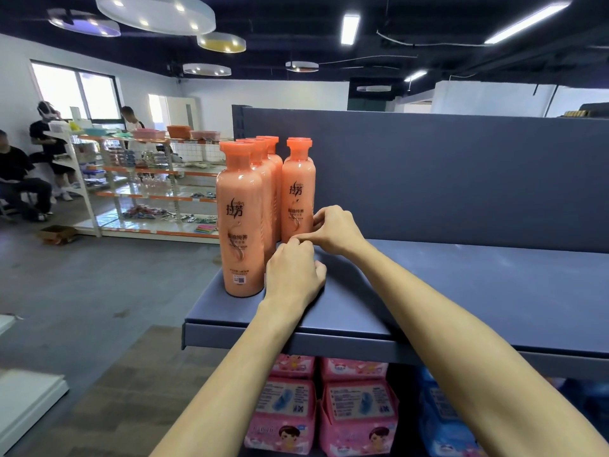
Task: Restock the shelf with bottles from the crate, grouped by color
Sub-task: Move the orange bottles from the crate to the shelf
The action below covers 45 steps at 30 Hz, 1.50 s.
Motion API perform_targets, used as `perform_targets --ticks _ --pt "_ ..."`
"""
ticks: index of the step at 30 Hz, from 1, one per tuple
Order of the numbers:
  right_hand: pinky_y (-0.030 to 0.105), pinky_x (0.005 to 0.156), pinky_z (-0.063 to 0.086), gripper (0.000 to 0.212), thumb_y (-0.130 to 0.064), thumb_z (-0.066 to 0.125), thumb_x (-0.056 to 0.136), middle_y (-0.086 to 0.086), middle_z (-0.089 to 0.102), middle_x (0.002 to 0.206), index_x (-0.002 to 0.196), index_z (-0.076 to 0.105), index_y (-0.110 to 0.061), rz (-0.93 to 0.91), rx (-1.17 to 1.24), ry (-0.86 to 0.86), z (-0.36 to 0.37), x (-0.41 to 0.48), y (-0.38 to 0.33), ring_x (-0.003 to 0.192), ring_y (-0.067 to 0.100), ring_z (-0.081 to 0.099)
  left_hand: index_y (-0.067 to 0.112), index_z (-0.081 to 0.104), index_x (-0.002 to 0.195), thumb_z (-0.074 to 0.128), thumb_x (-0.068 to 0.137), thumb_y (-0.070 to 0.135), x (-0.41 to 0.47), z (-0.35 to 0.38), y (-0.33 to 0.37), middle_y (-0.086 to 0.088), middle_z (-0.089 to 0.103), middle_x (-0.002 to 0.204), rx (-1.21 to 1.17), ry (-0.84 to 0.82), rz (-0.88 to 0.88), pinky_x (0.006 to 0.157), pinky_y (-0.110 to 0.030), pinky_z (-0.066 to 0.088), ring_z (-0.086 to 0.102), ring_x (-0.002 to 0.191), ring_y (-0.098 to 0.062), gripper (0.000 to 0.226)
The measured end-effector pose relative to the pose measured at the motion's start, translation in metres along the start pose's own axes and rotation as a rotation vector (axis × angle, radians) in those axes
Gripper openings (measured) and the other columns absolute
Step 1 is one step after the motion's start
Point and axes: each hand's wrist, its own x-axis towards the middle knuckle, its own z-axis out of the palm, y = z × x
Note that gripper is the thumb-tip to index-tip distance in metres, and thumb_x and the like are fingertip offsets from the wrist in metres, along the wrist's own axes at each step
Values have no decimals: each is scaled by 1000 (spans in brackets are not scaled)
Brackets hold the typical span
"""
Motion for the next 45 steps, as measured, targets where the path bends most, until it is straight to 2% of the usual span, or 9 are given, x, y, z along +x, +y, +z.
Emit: perform_targets --ticks 4,7,14,19,25,32,39,43,45 --pt "40 75 59 57 -49 90 64 9 75 82 89 73 -2 -14 -63 -73 -11 0 -4 74 19 66 10 63 94 52 85 25 1 0 -1 -9 64 101 15 -18 0 77 -38 46 59 96 -30 21" --pt "42 88 57 68 -57 87 65 9 75 100 106 71 -5 -24 -135 -113 -28 -7 -4 98 24 68 10 61 92 51 85 24 1 -2 0 -9 61 97 21 -29 13 76 -38 44 57 95 -31 19" --pt "33 85 57 72 -53 87 68 2 71 109 122 64 -11 -53 -193 -22 -74 -58 3 101 17 65 11 49 81 50 87 25 -1 -6 4 -4 48 83 0 -42 72 64 -34 35 53 85 -29 15" --pt "33 93 55 74 -48 87 71 3 70 120 130 61 -11 -91 -190 66 -103 -98 14 107 16 66 12 54 91 52 85 30 -5 -18 17 -3 57 84 56 55 216 59 -33 38 54 82 -28 19" --pt "36 96 54 74 -51 85 71 4 70 119 130 60 -13 -70 -276 91 -130 -131 23 107 17 65 15 55 98 53 86 33 -15 -39 52 -1 57 87 -22 60 347 62 -35 45 55 83 -24 22" --pt "35 92 54 49 -40 83 78 0 73 108 118 67 -16 -143 -371 140 -152 -213 24 99 13 67 18 61 94 53 81 37 -57 -58 71 5 59 79 -87 182 528 69 -35 38 57 74 -23 24" --pt "41 80 57 34 -30 76 83 -4 72 105 114 66 -20 -175 -415 225 -129 -280 50 91 15 69 18 61 93 52 84 34 -119 -48 102 5 58 80 -324 95 587 61 -34 44 54 74 -20 21" --pt "43 74 56 33 -41 63 83 -8 67 100 113 61 -26 -115 -450 224 -106 -313 84 92 21 68 17 61 90 57 85 30 -158 -15 104 4 57 80 -343 -5 570 64 -36 46 54 75 -20 15" --pt "41 73 56 32 -42 68 83 -10 66 99 112 61 -29 -40 -457 191 -91 -330 104 91 19 67 18 61 90 58 84 29 -178 3 101 6 56 80 -349 -63 544 64 -36 46 54 76 -19 13"
